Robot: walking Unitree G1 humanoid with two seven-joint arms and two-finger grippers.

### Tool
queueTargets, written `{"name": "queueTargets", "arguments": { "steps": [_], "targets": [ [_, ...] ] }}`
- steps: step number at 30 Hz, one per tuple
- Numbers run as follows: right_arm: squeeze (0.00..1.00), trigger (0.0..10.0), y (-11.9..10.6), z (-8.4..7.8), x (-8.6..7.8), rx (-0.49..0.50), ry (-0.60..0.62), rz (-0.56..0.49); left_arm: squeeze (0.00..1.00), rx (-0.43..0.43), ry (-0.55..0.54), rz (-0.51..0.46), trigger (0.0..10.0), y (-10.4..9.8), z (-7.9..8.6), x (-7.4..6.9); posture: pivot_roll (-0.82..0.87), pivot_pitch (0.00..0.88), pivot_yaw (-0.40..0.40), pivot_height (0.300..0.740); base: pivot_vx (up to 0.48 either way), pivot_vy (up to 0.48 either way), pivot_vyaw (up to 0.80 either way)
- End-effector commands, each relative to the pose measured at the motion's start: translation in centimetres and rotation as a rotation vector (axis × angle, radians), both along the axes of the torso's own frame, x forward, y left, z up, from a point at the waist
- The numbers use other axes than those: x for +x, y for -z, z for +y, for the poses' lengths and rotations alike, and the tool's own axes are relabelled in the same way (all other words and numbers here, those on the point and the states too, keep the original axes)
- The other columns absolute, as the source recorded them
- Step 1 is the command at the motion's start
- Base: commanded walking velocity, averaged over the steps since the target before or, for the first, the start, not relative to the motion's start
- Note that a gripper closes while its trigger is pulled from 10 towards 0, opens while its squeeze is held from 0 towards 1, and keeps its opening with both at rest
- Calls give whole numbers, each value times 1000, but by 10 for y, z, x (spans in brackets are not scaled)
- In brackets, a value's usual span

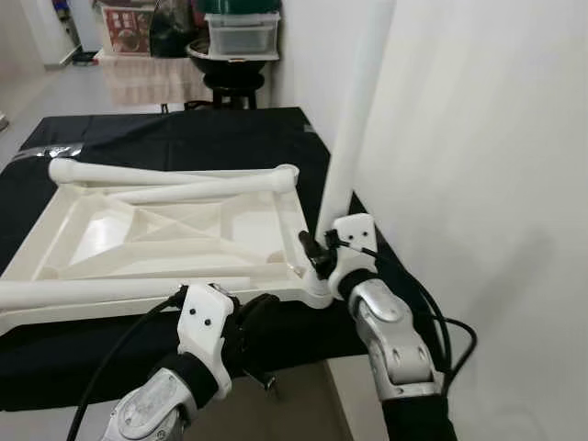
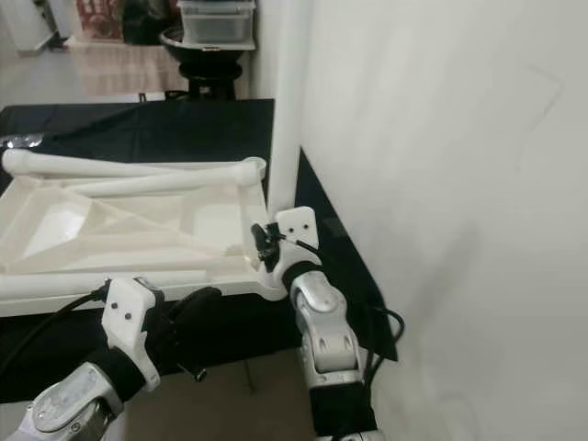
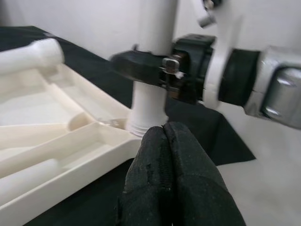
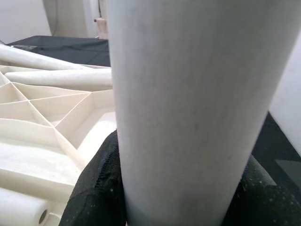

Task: Building children table

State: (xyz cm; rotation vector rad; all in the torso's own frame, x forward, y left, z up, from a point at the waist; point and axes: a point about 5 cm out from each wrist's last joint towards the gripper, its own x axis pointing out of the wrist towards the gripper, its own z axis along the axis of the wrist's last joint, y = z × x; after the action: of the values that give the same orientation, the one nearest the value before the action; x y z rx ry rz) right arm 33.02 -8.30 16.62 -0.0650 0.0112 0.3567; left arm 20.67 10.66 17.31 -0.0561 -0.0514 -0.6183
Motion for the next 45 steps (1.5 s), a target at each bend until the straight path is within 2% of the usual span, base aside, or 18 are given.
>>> {"name": "queueTargets", "arguments": {
  "steps": [1, 2, 3, 4, 10, 11, 12, 13, 16, 19, 24, 25, 26, 27, 39, 43, 44, 45],
  "targets": [
    [0, 0, 21, -3, 2, -67, 8, 92, 0, -7, 6, 6, 10000, 1, 0, 0, -64, 76, -76, 740, 0, 0, 0],
    [0, 10000, 18, -3, 5, -78, -2, 85, 0, -6, 3, 4, 10000, 2, 0, 1, -61, 70, -78, 740, 0, 0, 0],
    [0, 10000, 17, -3, 6, -86, -9, 80, 0, -5, 1, 3, 10000, 2, 0, 1, -61, 70, -78, 740, 0, 0, 0],
    [1000, 10000, 12, -4, 8, -83, -41, 59, 0, -4, -4, 2, 10000, 2, 0, 1, -58, 66, -80, 740, 0, 0, 0],
    [1000, 10000, -2, -1, 7, -116, -108, 1, 0, -4, -6, 3, 10000, 2, 0, 2, -58, 59, -77, 740, 0, 0, 0],
    [847, 10000, -6, -2, 10, -121, -212, -15, 0, -5, -4, 4, 10000, 3, -1, 2, -58, 59, -77, 740, 0, 0, 0],
    [847, 10000, -6, -2, 10, -121, -212, -15, 0, -5, -4, 4, 10000, 3, -1, 2, -58, 59, -77, 740, 0, 0, 0],
    [0, 10000, -10, -5, 14, -160, -330, -39, 0, -6, -1, 5, 10000, 3, -1, 2, -58, 54, -75, 740, 0, 0, 0],
    [0, 10000, -15, -14, 19, -191, -479, -43, 0, -6, 1, 6, 10000, 4, -1, 2, -54, 47, -77, 740, 0, 0, 0],
    [0, 10000, -24, -29, 24, -107, -653, 1, 0, -6, 0, 7, 10000, 5, -2, 2, -49, 39, -80, 740, 0, 0, 0],
    [0, 10000, -30, -42, 31, -39, -691, 24, 0, -6, -1, 8, 10000, 6, -2, 2, -41, 36, -84, 740, 0, 0, 0],
    [0, 4353, -31, -44, 32, -35, -694, 29, 0, -6, -1, 9, 10000, 6, -2, 1, -39, 37, -82, 740, 0, 0, 0],
    [0, 4353, -31, -45, 32, -33, -696, 32, 0, -6, -1, 9, 10000, 6, -3, 1, -38, 37, -82, 740, 0, 0, 0],
    [0, 0, -30, -47, 33, -49, -684, 36, 0, -6, 0, 9, 10000, 6, -2, 1, -38, 38, -80, 740, 0, 0, 0],
    [0, 0, -30, -60, 30, -42, -666, -8, 0, -9, 6, 12, 10000, 5, -2, -1, -50, 48, -66, 740, 0, 0, 0],
    [0, 0, -22, -62, 24, -81, -550, 17, 0, -11, 9, 9, 10000, 4, -1, -1, -58, 62, -68, 740, 0, 0, 0],
    [0, 0, -11, -60, 25, -147, -359, 97, 0, -10, 9, 9, 10000, 4, 0, -1, -62, 68, -70, 740, 0, 0, 0],
    [0, 0, -11, -60, 25, -147, -359, 97, 0, -10, 9, 9, 10000, 4, 0, -1, -62, 68, -70, 740, 0, 0, 0]
  ]
}}
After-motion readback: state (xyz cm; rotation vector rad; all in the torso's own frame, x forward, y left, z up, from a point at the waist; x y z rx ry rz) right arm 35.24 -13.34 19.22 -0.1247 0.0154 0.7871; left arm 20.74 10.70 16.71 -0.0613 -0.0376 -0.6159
